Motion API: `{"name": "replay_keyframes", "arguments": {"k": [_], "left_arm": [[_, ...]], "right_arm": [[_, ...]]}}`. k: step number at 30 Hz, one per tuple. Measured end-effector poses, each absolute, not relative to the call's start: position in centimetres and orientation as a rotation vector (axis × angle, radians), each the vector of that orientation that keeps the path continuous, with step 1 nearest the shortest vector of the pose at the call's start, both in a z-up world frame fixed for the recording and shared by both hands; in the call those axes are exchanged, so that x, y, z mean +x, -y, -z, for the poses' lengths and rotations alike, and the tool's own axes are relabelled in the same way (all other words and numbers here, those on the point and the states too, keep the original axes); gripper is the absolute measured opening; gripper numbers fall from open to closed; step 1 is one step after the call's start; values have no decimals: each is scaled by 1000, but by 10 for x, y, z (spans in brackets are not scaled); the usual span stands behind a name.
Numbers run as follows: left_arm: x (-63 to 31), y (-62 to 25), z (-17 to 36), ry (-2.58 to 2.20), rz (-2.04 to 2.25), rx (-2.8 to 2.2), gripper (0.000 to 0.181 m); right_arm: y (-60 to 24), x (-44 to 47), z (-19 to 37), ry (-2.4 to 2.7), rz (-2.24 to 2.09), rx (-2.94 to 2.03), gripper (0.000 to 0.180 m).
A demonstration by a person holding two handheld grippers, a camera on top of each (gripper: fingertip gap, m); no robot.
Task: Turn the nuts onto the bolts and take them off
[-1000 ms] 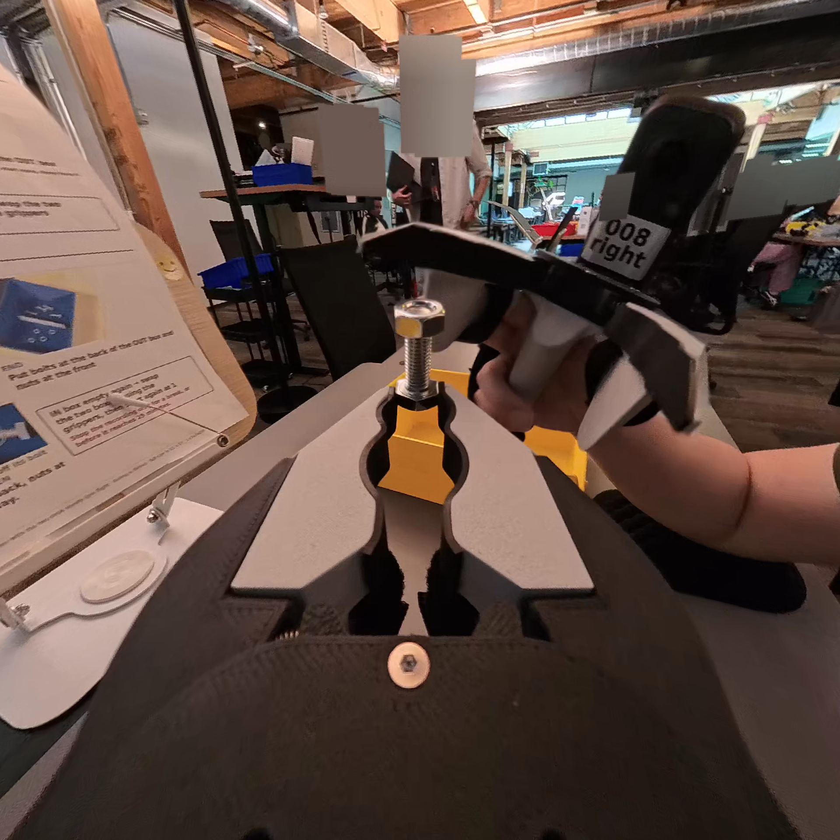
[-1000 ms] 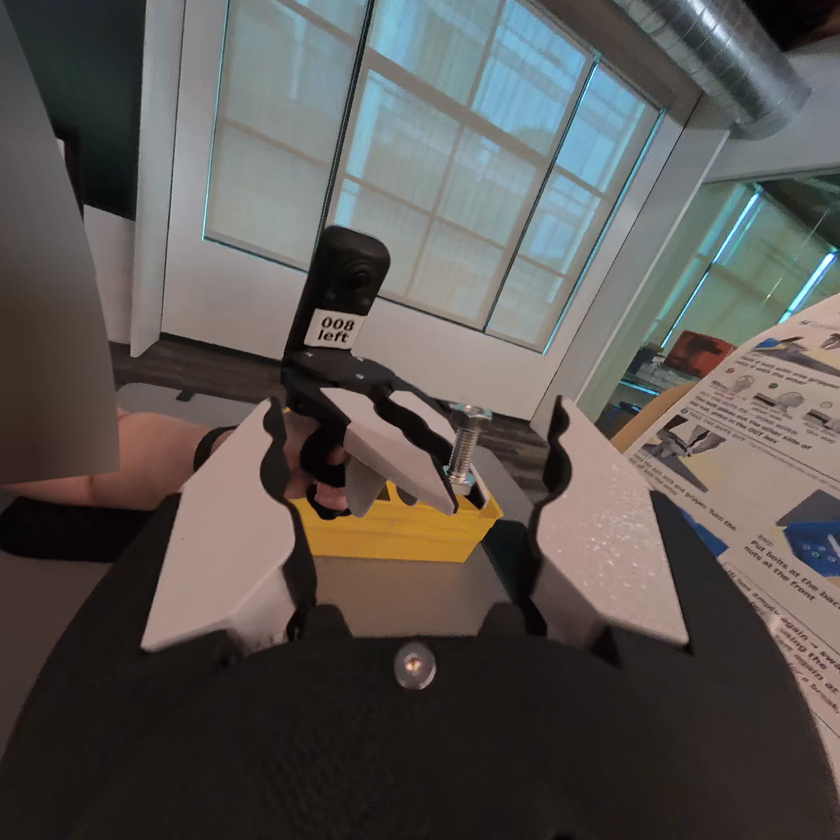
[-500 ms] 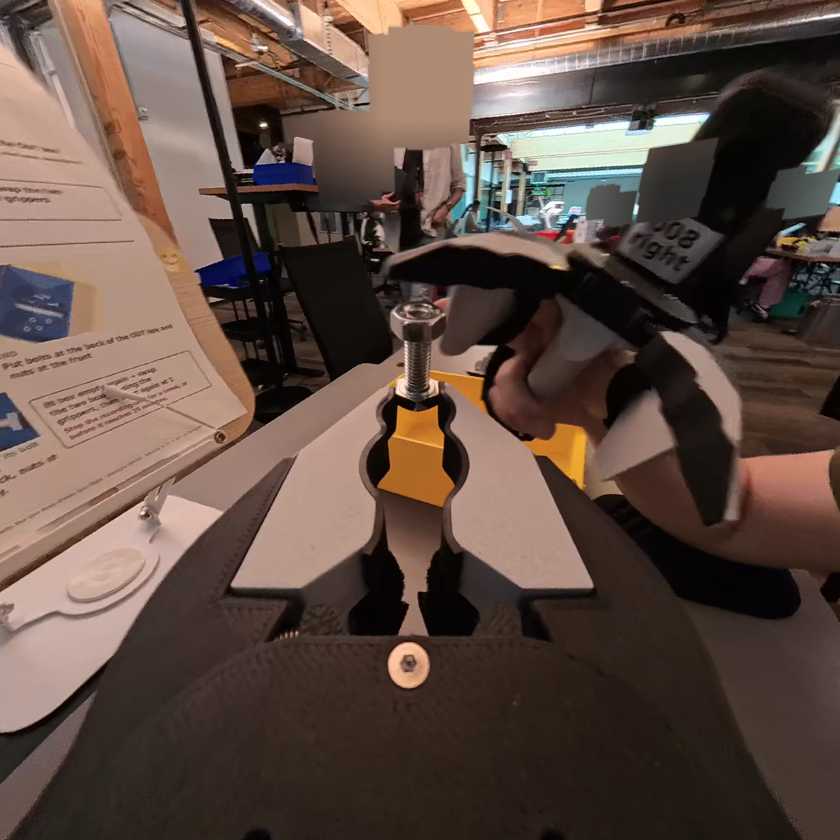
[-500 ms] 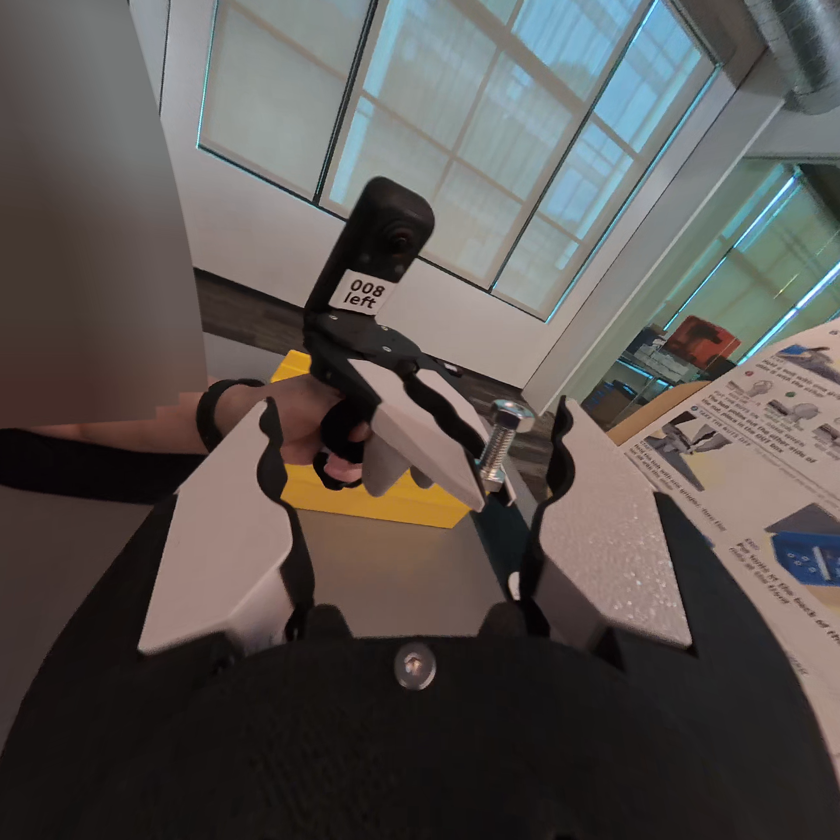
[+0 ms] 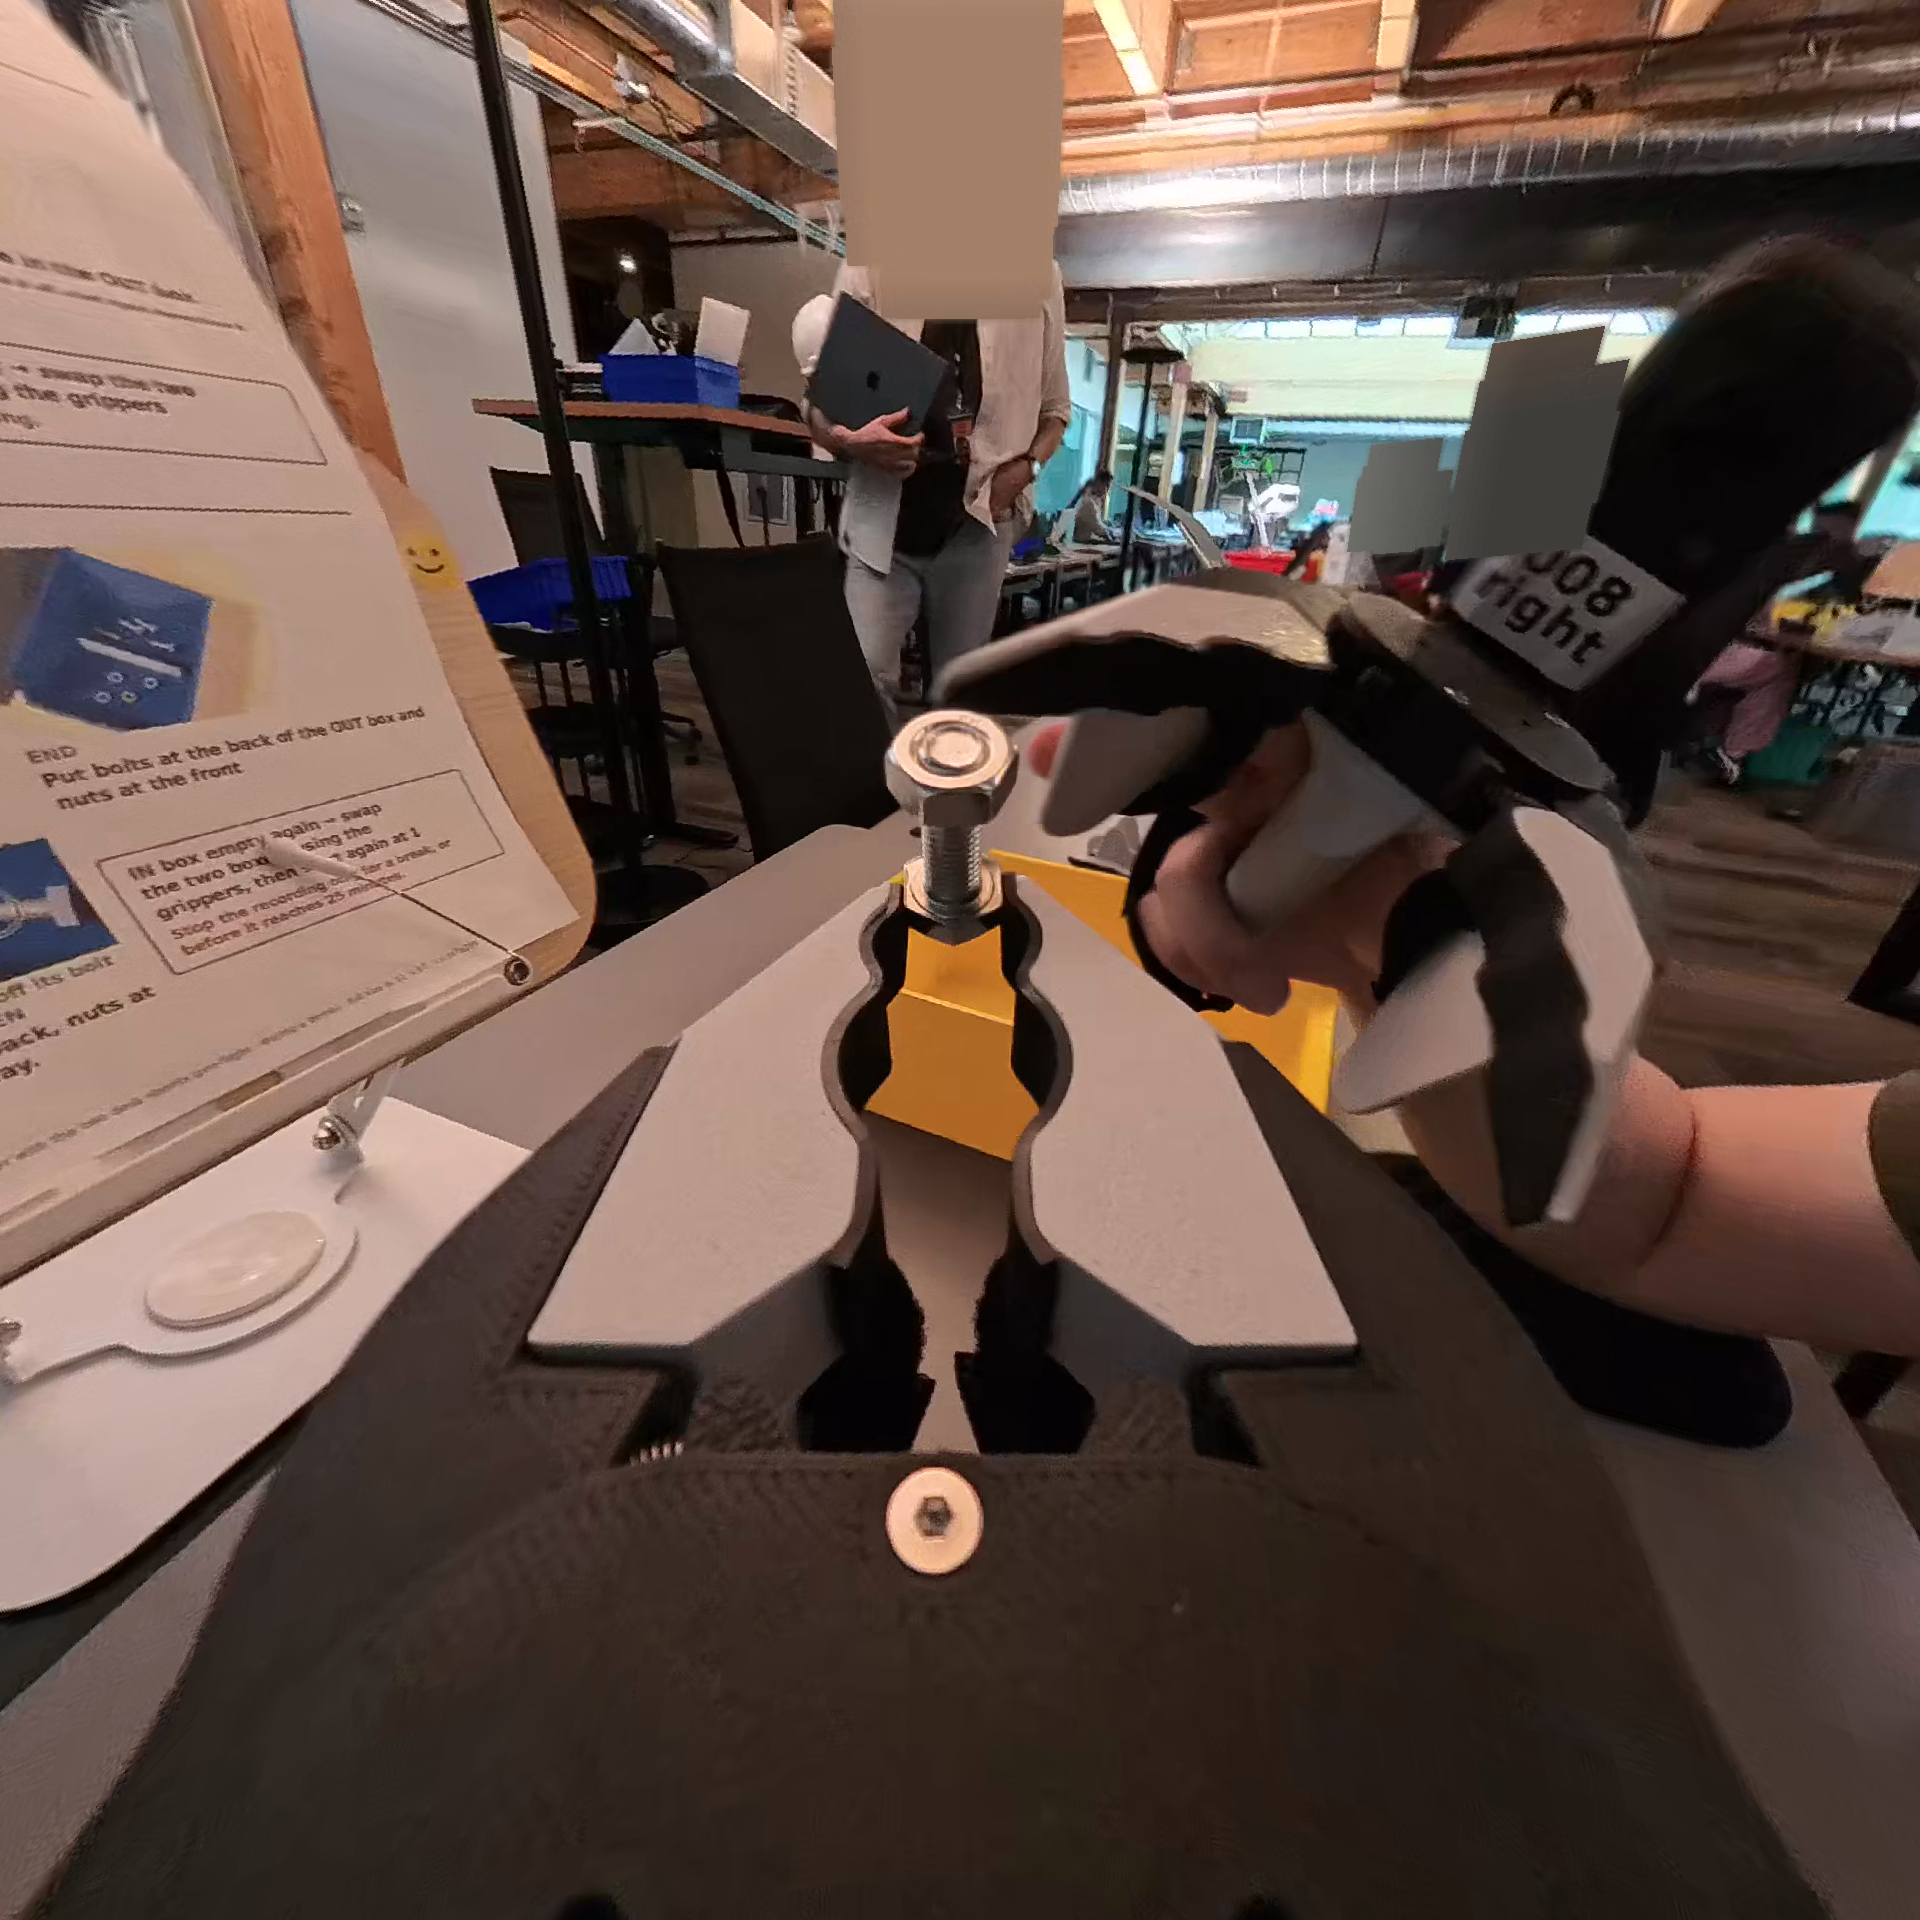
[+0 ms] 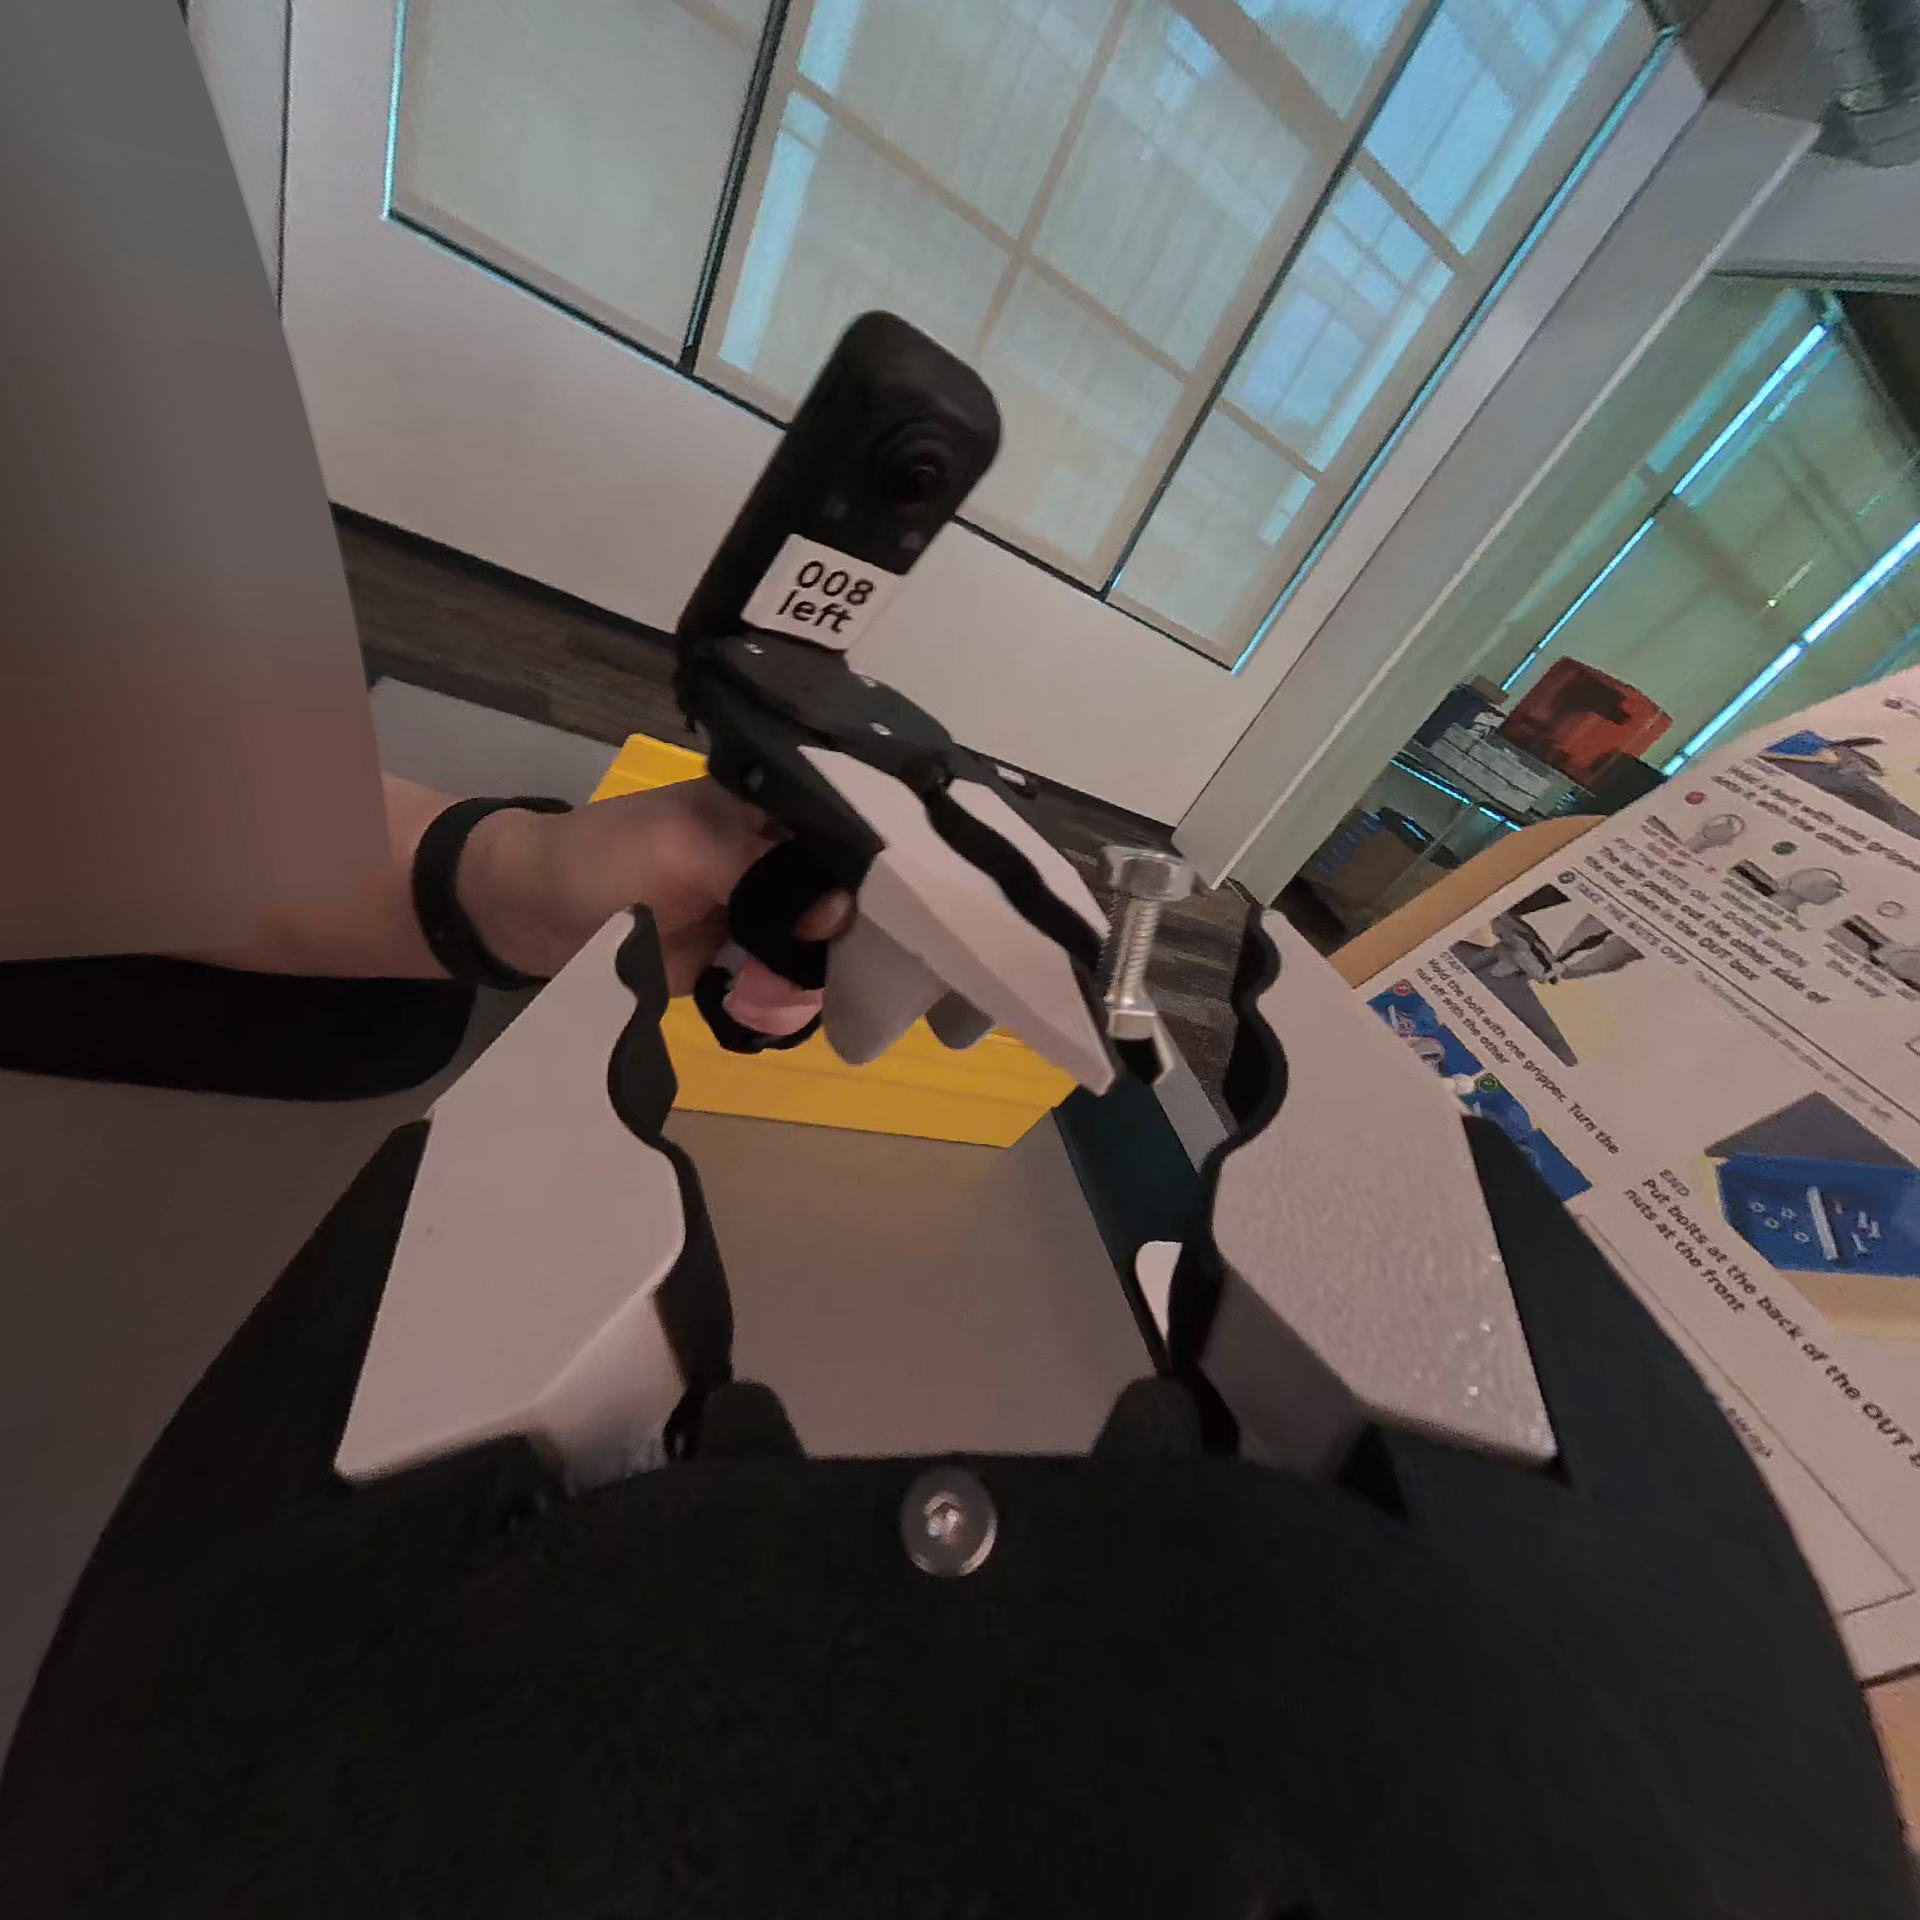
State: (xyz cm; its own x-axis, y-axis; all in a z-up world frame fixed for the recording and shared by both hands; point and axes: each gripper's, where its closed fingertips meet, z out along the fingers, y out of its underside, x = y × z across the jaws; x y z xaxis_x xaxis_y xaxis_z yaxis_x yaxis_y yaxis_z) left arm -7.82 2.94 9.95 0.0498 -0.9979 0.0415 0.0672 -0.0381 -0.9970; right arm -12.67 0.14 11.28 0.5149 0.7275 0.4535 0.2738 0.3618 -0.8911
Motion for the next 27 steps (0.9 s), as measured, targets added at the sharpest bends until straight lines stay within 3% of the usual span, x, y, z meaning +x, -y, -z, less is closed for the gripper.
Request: {"name": "replay_keyframes", "arguments": {"k": [7, 10, 21, 24, 27], "left_arm": [[-70, -21, -90, -1183, 1130, -1203, 16], [-74, -28, -92, -1150, 1183, -1234, 16], [-68, -20, -83, -1224, 1149, -1249, 16], [-70, -24, -83, -1210, 1175, -1266, 16], [-69, -22, -83, -1218, 1173, -1261, 16]], "right_arm": [[2, -135, -98, 1126, -357, -1245, 109], [13, -129, -107, 1150, -344, -1223, 96], [1, -128, -92, 1156, -292, -1310, 100], [10, -123, -95, 1183, -291, -1329, 92], [1, -122, -105, 1083, -313, -1317, 104]]}}
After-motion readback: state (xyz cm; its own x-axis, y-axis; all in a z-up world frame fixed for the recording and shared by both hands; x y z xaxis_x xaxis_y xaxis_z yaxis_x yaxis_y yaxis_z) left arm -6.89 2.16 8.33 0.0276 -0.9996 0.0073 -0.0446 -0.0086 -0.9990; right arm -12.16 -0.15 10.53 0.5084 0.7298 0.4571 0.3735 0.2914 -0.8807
